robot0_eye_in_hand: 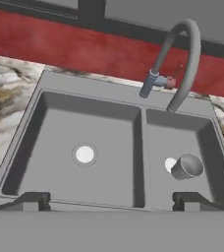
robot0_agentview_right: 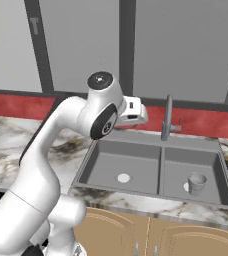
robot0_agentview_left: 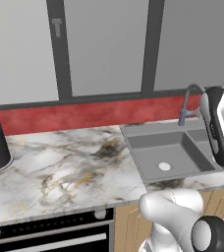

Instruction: Move any existing items from the left basin to the right basin for drying. Then move the cup from the counter to the left basin of the sink for washing.

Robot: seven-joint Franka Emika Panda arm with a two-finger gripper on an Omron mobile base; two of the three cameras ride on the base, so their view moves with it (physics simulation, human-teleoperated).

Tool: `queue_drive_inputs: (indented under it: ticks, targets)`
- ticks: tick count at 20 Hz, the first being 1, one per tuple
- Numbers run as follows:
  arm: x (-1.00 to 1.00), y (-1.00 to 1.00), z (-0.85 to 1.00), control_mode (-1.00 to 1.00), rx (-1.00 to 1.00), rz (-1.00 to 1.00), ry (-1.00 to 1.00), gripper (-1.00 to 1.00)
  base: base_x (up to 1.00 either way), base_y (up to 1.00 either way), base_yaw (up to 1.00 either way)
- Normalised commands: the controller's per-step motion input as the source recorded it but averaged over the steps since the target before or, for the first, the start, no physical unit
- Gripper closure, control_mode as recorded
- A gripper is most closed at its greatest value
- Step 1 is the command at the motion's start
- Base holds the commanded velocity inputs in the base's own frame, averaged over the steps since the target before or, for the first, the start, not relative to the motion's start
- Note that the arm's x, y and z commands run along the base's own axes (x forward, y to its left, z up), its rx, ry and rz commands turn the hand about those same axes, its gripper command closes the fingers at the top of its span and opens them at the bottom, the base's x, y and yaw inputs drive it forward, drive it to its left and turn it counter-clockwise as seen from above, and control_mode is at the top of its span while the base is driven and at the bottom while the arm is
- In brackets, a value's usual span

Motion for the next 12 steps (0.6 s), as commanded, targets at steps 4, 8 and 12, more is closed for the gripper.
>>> queue_drive_inputs:
  ticks: [4, 8, 12]
  targets:
    - [0.00, -0.74, 0.04, -1.00, -0.34, 0.01, -0.03, -1.00, 0.00, 0.00, 0.00]
    - [0.00, -0.72, 0.00, -1.00, -0.36, 0.00, 0.01, -1.00, 0.00, 0.00, 0.00]
    - [0.01, -0.86, 0.00, -1.00, -0.24, 0.00, 0.05, -1.00, 0.00, 0.00, 0.00]
